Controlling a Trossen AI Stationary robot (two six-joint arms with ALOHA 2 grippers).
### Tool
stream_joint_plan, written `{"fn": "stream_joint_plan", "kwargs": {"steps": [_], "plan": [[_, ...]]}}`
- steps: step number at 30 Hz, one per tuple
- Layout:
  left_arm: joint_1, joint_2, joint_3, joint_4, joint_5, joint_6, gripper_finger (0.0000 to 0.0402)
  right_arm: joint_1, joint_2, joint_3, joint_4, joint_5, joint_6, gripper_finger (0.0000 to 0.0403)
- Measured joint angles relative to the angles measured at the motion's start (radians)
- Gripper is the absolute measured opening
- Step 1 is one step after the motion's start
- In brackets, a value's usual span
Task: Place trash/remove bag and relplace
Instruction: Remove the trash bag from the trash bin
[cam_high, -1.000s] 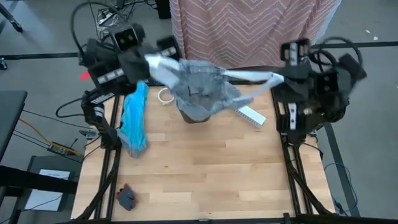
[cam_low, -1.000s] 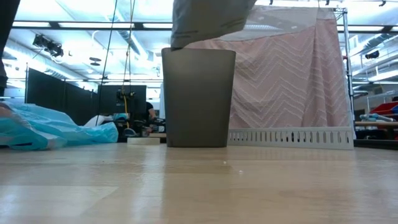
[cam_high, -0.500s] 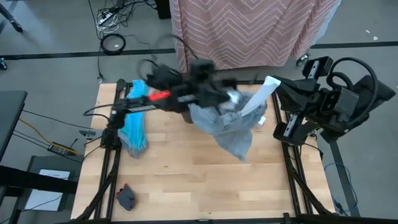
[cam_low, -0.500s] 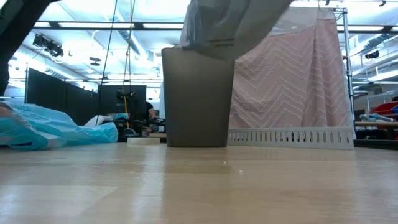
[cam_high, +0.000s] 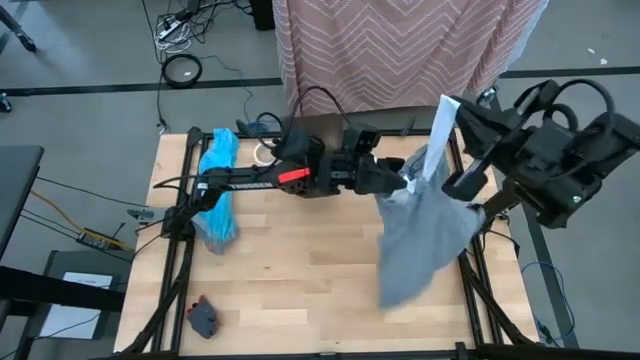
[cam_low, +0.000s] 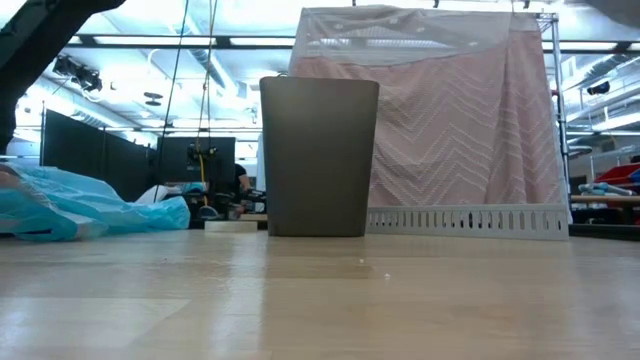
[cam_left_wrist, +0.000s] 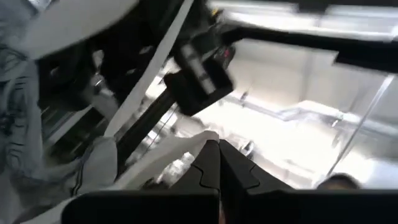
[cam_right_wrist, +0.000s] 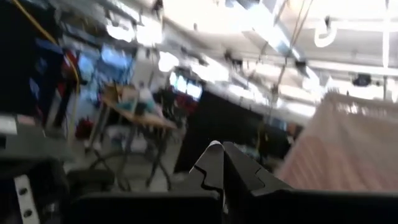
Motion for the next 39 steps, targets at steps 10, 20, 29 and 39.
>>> {"fn": "stream_joint_plan", "kwargs": {"steps": [10, 20, 29, 39], "plan": [[0.051, 0.002, -0.063, -0.501, 0.209, 0.258, 0.0001, 0.039, 0.0, -0.096, -0.092, 0.18, 0.194, 0.0], [0.143, 0.002, -0.144, -0.858, 0.409, 0.465, 0.0001, 0.093, -0.003, -0.396, -0.079, 0.331, 0.605, 0.0], [0.218, 0.002, -0.146, -1.153, 0.472, 0.737, 0.0001, 0.227, -0.019, -0.737, -0.075, 0.332, 1.292, 0.0], [0.221, 0.0, -0.232, -1.37, 0.468, 1.061, 0.0001, 0.227, -0.016, -1.166, -0.078, 0.33, 2.034, 0.0]]}}
